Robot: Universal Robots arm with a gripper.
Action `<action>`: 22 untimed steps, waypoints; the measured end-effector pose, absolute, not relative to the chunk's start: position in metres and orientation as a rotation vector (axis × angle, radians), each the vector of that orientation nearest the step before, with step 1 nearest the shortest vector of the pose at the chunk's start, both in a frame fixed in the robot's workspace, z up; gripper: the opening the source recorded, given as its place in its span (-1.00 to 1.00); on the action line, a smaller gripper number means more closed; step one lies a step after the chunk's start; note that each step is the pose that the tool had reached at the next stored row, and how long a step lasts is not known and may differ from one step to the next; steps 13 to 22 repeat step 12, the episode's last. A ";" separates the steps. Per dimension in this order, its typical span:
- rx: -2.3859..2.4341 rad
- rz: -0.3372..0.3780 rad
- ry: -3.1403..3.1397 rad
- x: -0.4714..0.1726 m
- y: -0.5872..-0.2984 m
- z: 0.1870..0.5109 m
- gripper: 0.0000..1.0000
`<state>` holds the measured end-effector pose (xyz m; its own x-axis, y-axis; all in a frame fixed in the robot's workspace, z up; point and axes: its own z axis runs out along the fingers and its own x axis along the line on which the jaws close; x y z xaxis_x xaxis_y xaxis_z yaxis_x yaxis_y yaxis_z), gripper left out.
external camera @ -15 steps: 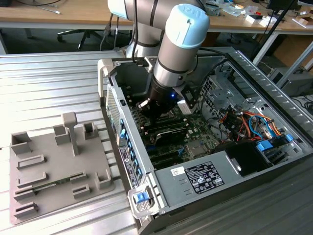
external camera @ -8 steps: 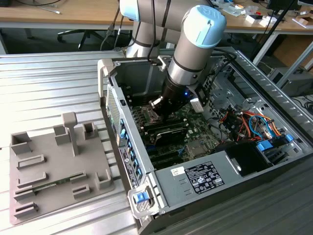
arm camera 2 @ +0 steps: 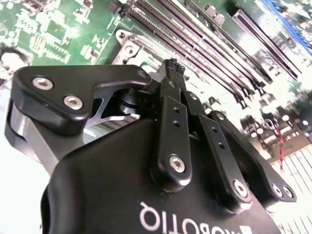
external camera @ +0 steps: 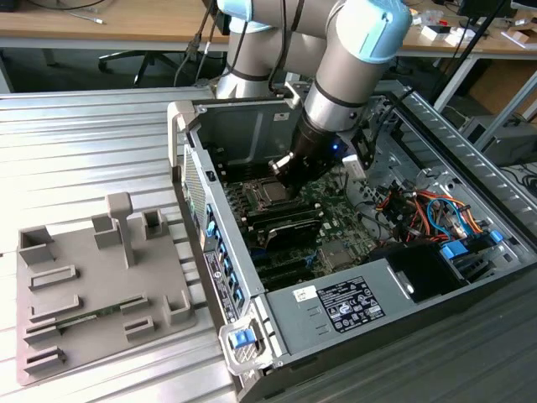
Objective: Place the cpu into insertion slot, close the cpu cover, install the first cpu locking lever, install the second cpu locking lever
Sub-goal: 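Install the second cpu locking lever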
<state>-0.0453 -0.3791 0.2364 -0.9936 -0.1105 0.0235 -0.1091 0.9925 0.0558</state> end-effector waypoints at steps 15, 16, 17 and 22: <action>0.171 -0.086 -3.109 -0.045 -0.379 0.262 -0.79; 0.171 -0.086 -3.109 -0.045 -0.379 0.262 -0.79; 0.171 -0.086 -3.109 -0.045 -0.379 0.262 -0.79; 0.171 -0.086 -3.109 -0.045 -0.379 0.262 -0.79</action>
